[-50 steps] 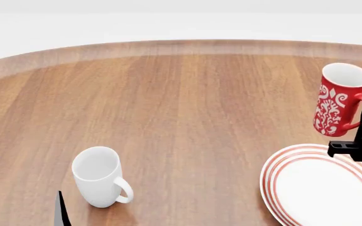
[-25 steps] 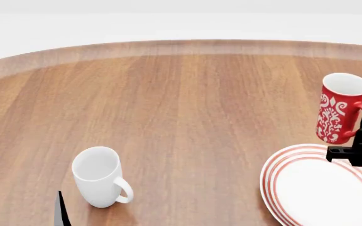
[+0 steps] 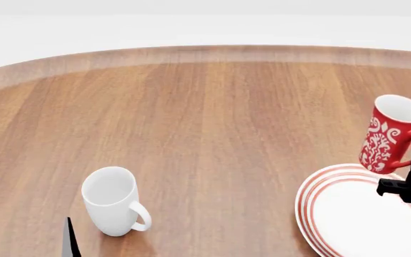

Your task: Pick up the red mug and put it on the plate

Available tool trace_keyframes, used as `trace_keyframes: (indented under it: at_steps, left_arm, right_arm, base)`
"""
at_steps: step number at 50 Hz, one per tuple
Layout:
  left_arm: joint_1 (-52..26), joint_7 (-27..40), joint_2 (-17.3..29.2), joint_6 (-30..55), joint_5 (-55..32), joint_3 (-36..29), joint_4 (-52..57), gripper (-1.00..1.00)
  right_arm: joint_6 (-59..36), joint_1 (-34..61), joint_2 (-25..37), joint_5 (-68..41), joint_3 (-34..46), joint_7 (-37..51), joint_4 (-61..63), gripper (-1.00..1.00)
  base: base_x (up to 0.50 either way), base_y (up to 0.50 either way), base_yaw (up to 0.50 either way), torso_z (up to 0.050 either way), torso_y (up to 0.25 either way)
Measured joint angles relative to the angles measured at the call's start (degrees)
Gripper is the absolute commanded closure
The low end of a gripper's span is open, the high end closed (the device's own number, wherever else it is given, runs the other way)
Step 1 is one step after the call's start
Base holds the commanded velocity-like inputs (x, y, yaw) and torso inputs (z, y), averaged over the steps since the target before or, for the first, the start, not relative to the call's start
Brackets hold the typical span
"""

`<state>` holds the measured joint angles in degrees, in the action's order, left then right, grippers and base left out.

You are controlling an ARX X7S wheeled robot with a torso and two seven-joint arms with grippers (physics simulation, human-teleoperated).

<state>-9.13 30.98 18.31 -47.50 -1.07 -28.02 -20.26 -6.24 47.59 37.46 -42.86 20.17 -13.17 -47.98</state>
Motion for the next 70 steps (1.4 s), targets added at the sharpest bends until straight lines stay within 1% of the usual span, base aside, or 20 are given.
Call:
trace_keyframes:
  at_steps: [12, 22, 33, 47, 64, 70]
  left_arm:
    - [-0.02, 0.05, 0.08, 0.1, -0.06, -0.14, 0.05, -1.0]
    - [-0.05, 0.07, 0.14, 0.11, -0.17, -0.26, 0.06, -1.0]
    - [-0.11, 0.08, 0.16, -0.12, -0.38, -0.38, -0.05, -1.0]
    - [-0.17, 0.22, 0.17, -0.39, -0.44, -0.47, -0.19, -1.0]
    - [-0.22, 0.53, 0.29, -0.28, 0.17, -0.53, -0.14, -1.0]
    - [-0.26, 0.74, 0.3, -0.4, 0.49, -0.5, -0.2, -1.0]
  right_arm:
    - [6.34, 0.51, -2.5, -0.44, -1.59, -4.87, -8.03, 1.0]
    - [10.73, 1.46, -4.29, 0.6, -1.7, -6.83, -13.47, 1.0]
    - [13.04, 1.82, -4.93, 2.29, -1.08, -5.81, -15.52, 1.0]
    - [14.84, 1.55, -4.93, 4.42, -0.29, -2.19, -14.4, 1.0]
    - [16.48, 1.91, -5.39, 5.37, -0.2, -1.66, -16.01, 1.0]
    - [16.58, 1.88, -5.36, 5.52, -0.2, -1.56, -15.98, 1.0]
  base:
    - [0.0, 0.0, 0.0, 0.0, 0.0]
    - [0.0, 0.0, 0.0, 0.0, 0.001]
    - [0.0, 0.0, 0.0, 0.0, 0.0]
    - [0.0, 0.0, 0.0, 0.0, 0.001]
    - [0.0, 0.0, 0.0, 0.0, 0.0]
    - [0.0, 0.0, 0.0, 0.0, -0.103]
